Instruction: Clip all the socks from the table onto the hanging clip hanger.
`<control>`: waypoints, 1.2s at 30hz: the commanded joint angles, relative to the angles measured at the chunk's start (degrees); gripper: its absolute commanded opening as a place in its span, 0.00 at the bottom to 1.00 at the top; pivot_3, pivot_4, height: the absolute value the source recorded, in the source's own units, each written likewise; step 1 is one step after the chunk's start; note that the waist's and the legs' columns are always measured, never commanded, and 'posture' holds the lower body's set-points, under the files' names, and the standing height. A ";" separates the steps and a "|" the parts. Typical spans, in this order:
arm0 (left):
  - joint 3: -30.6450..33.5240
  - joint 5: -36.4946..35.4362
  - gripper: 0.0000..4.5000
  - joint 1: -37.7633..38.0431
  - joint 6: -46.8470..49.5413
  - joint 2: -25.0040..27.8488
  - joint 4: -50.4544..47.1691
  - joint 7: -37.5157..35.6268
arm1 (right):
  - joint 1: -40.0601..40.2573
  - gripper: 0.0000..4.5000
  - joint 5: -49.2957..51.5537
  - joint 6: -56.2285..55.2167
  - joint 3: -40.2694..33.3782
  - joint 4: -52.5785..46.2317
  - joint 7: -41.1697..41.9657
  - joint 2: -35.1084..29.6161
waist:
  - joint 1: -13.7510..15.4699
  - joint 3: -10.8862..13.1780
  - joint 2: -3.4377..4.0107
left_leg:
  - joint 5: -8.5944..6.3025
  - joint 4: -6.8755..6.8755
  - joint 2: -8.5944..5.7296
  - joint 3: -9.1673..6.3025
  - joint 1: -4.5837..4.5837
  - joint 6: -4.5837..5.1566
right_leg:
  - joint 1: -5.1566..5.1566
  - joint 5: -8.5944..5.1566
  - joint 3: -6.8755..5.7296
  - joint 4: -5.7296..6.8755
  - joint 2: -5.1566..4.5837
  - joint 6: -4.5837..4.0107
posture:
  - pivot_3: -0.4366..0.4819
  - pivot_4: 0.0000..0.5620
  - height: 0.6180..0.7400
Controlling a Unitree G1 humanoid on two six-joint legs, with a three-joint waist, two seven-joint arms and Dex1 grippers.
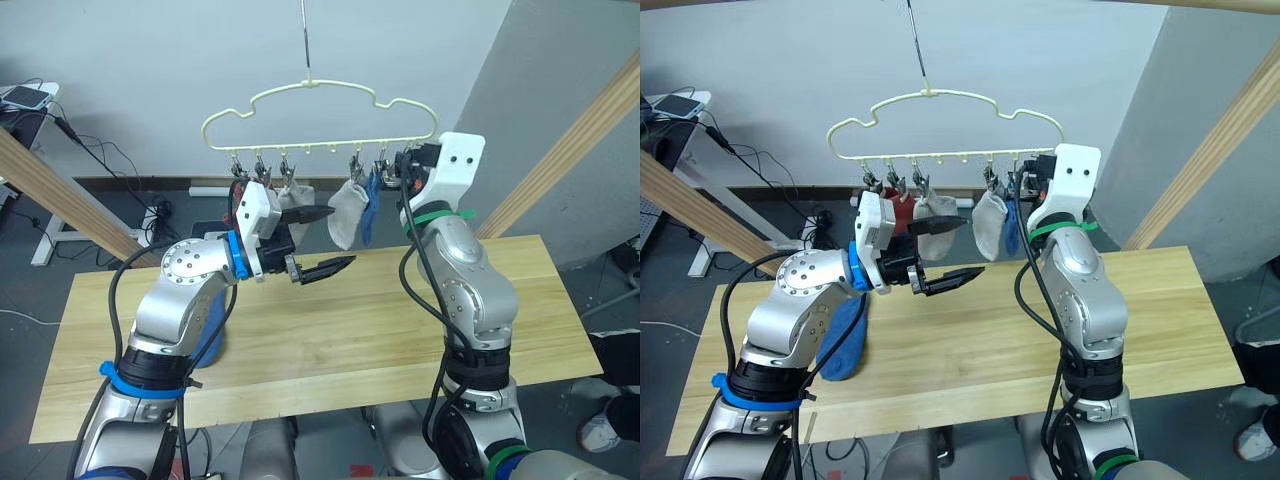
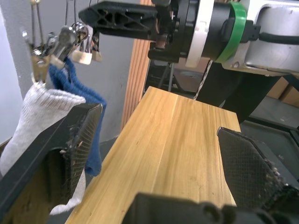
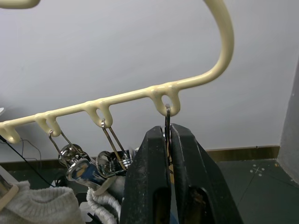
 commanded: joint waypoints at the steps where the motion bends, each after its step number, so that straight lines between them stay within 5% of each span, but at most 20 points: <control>1: 1.10 0.94 1.00 2.56 -1.01 -0.34 -2.70 2.51 | -1.18 0.01 -0.01 -1.58 0.03 -0.92 0.44 -0.35 | -0.02 -0.15 0.00 | 0.00 0.00 0.00 0.00 0.00 0.00 | 0.00 0.00 0.00 0.00 0.00 0.00 | 0.17 0.43 0.93; 9: 7.77 10.46 1.00 17.51 -1.27 -4.20 -3.58 23.48 | -1.72 0.01 0.23 -2.06 -0.29 -0.25 1.06 -1.32 | -0.16 -0.68 -0.02 | 0.00 0.00 0.02 0.01 0.07 0.01 | 0.02 0.01 0.05 0.03 0.00 -0.01 | 0.19 0.45 0.93; 17: 21.33 9.12 1.00 26.63 7.60 -13.98 -4.25 44.01 | -2.20 0.01 0.78 -1.48 -0.25 0.35 2.06 -2.01 | 0.10 -0.69 -0.02 | 0.00 0.01 0.02 0.01 0.09 0.01 | 0.03 0.02 0.04 0.03 -0.01 -0.03 | 0.21 0.48 0.93; 36: 25.56 9.16 1.00 19.23 8.79 -13.51 16.61 49.63 | -2.40 0.01 1.34 0.57 0.22 0.34 3.20 -2.05 | 0.22 -0.69 -0.03 | 0.01 -0.01 0.02 0.01 0.09 0.03 | 0.03 0.02 0.02 0.00 0.03 -0.03 | 0.22 0.51 0.93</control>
